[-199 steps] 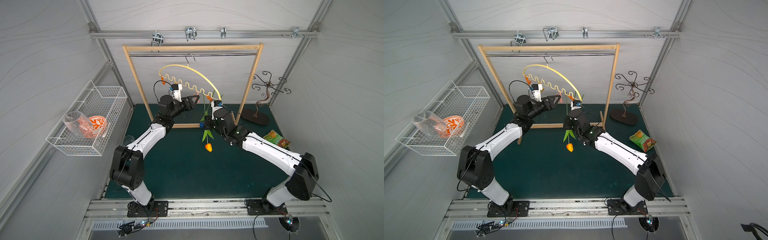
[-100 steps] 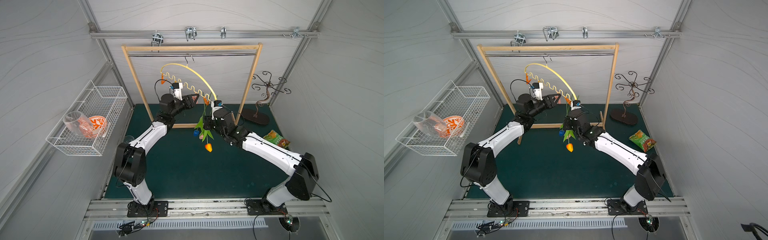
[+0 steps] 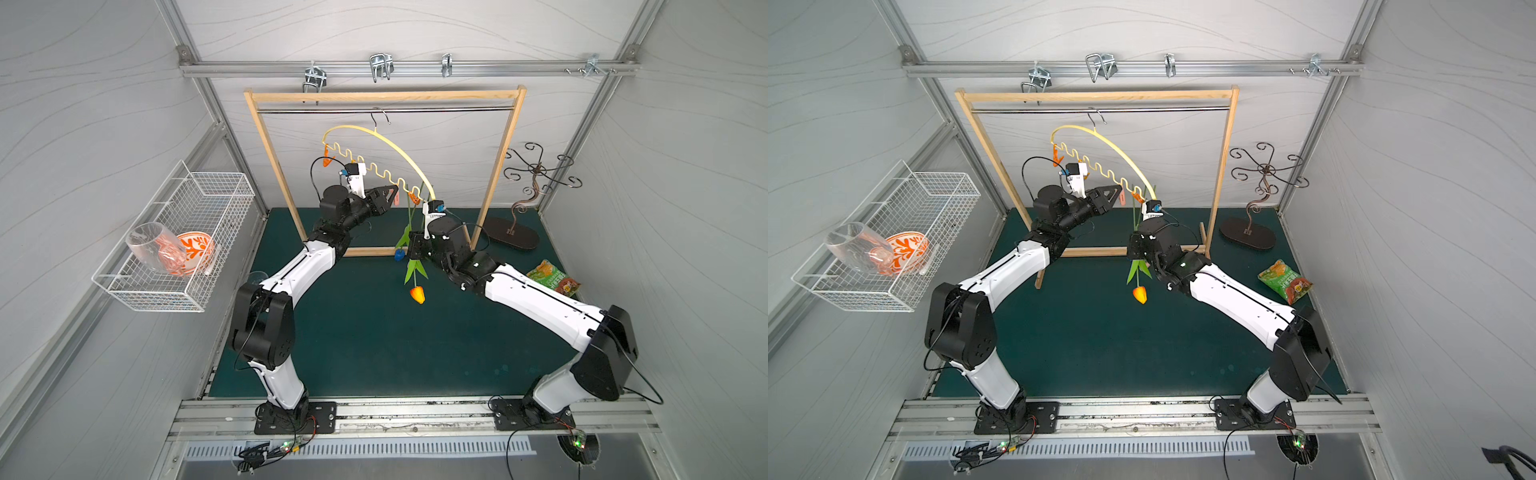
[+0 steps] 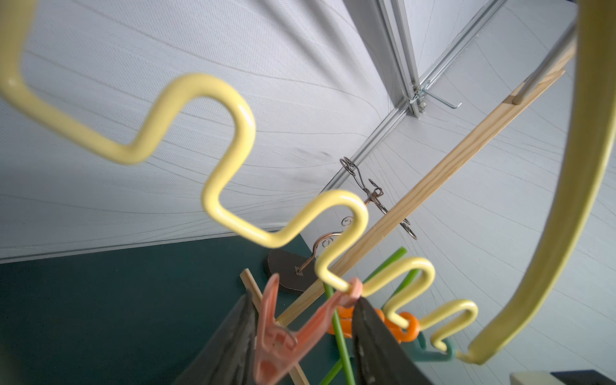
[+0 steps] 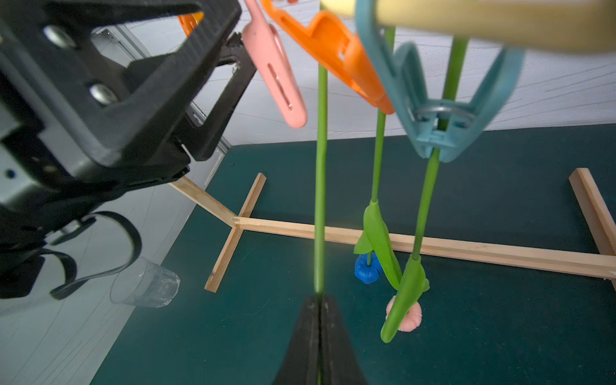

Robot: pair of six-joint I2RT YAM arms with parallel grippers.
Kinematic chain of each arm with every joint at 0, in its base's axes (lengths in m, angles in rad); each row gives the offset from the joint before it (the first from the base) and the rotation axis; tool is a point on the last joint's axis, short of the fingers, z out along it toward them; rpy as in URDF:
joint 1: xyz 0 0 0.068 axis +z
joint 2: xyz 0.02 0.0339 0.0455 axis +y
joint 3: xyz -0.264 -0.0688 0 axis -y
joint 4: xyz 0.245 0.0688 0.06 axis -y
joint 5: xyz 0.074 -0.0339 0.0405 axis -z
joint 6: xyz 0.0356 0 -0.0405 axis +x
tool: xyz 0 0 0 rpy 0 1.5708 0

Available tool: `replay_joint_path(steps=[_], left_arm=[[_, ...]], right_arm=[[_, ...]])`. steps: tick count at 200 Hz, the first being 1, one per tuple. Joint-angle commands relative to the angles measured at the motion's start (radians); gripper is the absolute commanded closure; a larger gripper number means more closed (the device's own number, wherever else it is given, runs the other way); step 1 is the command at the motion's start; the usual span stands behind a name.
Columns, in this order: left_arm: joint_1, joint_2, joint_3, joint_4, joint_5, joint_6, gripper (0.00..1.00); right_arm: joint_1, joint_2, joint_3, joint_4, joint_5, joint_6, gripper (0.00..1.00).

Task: Dry the flowers on a clothes hanger
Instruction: Open the clamp at the hanger.

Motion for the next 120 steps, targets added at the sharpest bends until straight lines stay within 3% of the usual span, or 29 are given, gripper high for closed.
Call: replay_joint_path(steps=[1,58,120], left_arm=[[0.0,0.019,0.051,0.055,0.003,0.006,0.47],[-0.007,0.023,0.051,0.049,-0.002,0.007,0.34],[-0.019,0.038,0.058,0.055,0.001,0.006,0.34]], right_arm=[[-0.007,-0.013,0.02,-0.001,-0.004,-0.013,1.0],[-0.009,-0.01,0.016,-0.002,-0.006,-0.012,1.0],[-0.011,-0.007,0.02,-0.002,-0.014,-0.007,1.0]])
